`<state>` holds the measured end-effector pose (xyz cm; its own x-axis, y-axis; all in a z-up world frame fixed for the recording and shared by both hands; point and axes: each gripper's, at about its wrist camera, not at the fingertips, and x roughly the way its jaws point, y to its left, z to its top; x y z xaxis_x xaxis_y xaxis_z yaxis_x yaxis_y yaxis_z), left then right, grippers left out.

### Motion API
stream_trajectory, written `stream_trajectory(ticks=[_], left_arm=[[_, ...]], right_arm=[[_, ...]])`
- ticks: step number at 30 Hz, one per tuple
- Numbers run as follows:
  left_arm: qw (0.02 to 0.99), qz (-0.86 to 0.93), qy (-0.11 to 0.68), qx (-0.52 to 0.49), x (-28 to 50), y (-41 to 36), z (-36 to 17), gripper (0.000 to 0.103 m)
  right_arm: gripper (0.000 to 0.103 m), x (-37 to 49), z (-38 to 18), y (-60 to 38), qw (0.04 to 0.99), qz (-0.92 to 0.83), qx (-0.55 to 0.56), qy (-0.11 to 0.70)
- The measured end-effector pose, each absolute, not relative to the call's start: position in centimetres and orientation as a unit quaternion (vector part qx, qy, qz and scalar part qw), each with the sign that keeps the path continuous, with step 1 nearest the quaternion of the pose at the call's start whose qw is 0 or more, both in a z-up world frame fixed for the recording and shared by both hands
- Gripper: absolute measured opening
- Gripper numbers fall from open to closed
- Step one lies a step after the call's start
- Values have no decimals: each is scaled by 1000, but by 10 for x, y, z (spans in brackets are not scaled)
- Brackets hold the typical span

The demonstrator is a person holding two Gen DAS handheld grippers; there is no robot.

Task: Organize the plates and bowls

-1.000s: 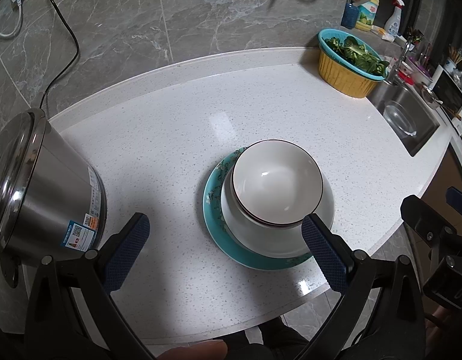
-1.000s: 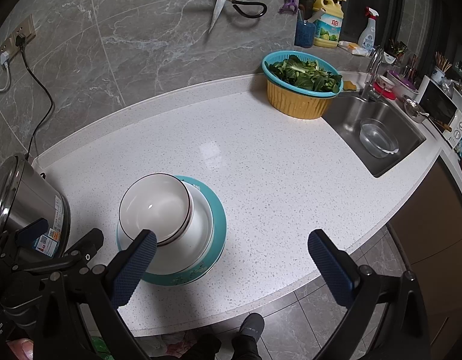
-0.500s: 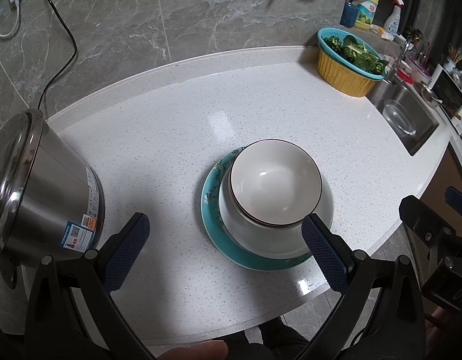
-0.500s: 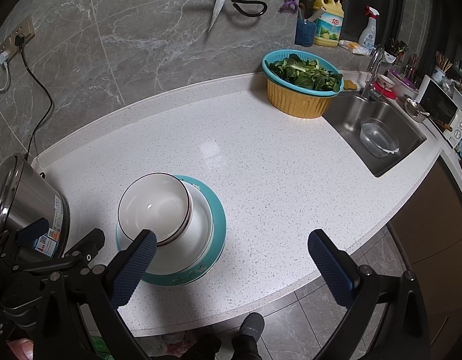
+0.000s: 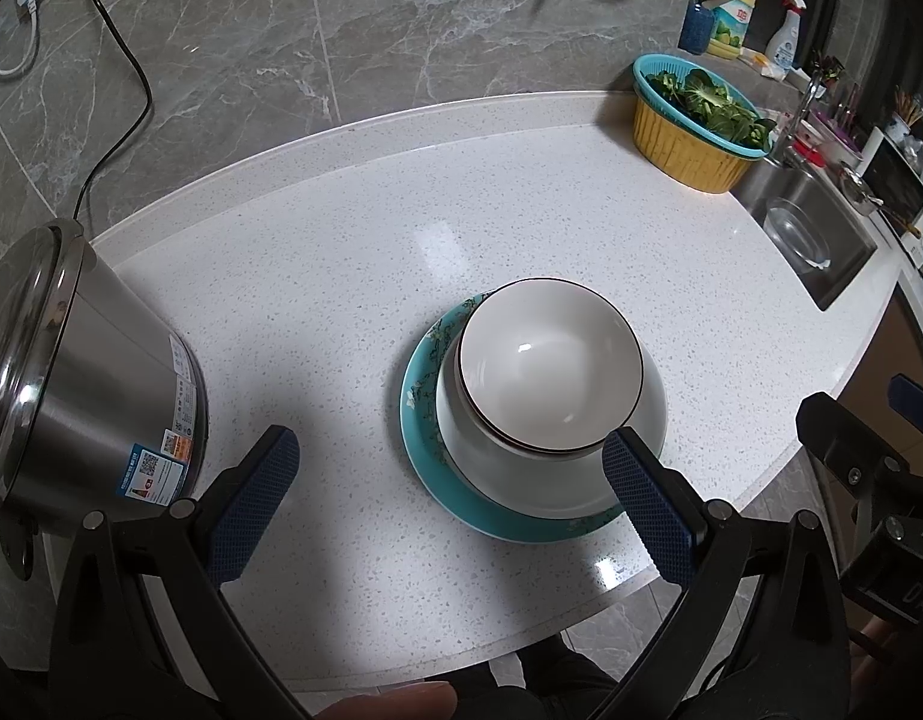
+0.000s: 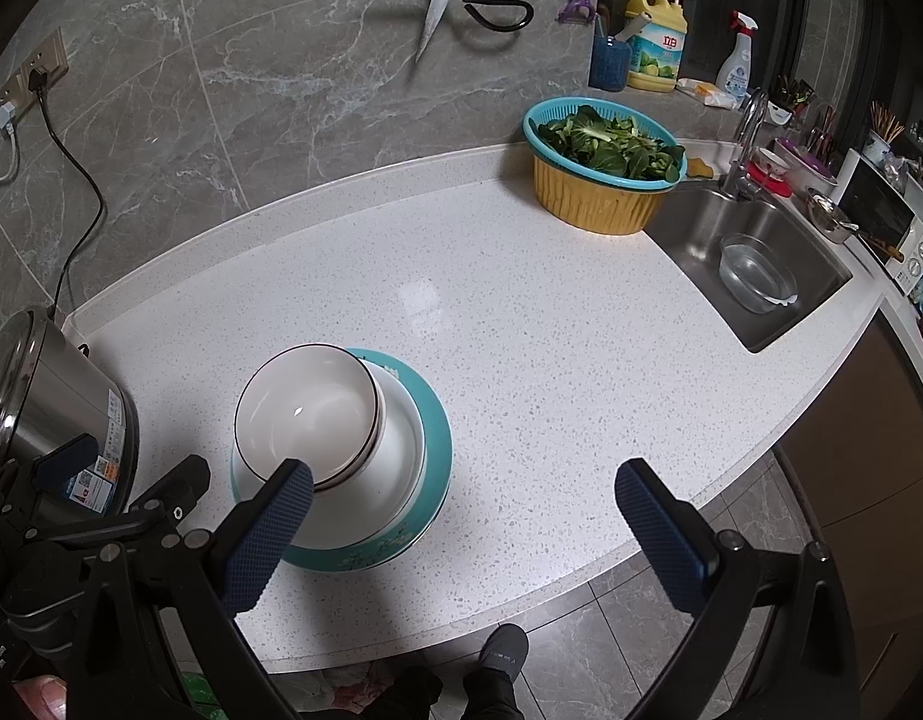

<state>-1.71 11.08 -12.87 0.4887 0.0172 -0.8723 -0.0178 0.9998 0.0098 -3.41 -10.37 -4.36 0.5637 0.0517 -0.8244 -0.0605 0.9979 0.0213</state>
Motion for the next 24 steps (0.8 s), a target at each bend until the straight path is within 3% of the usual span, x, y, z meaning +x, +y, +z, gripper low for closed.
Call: stream_trajectory(ticks=[24], left_arm=[[862,9,507,0,-15,110,-129,103]], right_arm=[[103,-35,-44,-104,884,31,-4,467]])
